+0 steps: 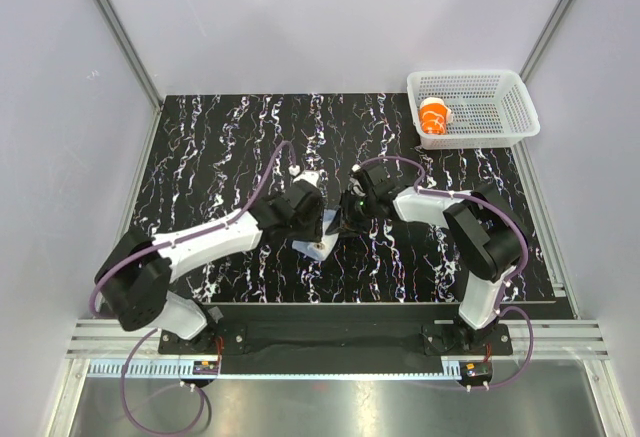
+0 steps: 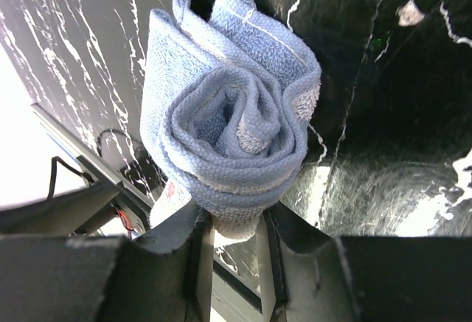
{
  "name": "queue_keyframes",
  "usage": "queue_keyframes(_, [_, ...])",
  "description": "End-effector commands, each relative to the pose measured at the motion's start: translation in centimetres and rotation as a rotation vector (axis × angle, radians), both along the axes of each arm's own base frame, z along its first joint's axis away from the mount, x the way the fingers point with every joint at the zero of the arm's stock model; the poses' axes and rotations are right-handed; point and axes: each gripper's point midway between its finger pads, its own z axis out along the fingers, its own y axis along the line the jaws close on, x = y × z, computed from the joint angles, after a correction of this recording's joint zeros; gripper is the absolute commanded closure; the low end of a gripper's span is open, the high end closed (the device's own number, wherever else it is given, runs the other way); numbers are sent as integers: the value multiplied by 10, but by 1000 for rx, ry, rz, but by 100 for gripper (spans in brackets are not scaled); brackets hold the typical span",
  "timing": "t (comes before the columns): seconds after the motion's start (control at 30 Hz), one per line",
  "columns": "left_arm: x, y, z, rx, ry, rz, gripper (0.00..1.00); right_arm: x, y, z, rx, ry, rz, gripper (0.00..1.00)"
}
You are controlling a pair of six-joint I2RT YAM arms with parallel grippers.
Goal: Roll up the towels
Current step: Roll the towel
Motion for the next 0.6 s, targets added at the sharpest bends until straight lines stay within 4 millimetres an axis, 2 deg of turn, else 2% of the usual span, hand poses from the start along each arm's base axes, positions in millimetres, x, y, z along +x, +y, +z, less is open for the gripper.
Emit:
queue_keyframes(0.0, [20, 14, 43, 135, -242, 50, 51, -10, -9, -2, -91, 16, 17, 72])
queue_keyframes(0.13, [2, -9, 54, 150, -321, -35, 51, -10, -6, -2, -99, 25, 20, 72])
queue_keyframes(0.23, [-6, -22, 49, 134, -311, -68, 50, -11, -4, -3, -101, 31, 24, 72])
queue_keyframes(0.37, [-14, -34, 34, 143, -287, -101, 50, -12, -5, -4, -108, 39, 26, 72])
queue_keyframes(0.57, [-20, -41, 6, 142, -243, -127, 50, -16, -6, -6, -114, 48, 32, 72])
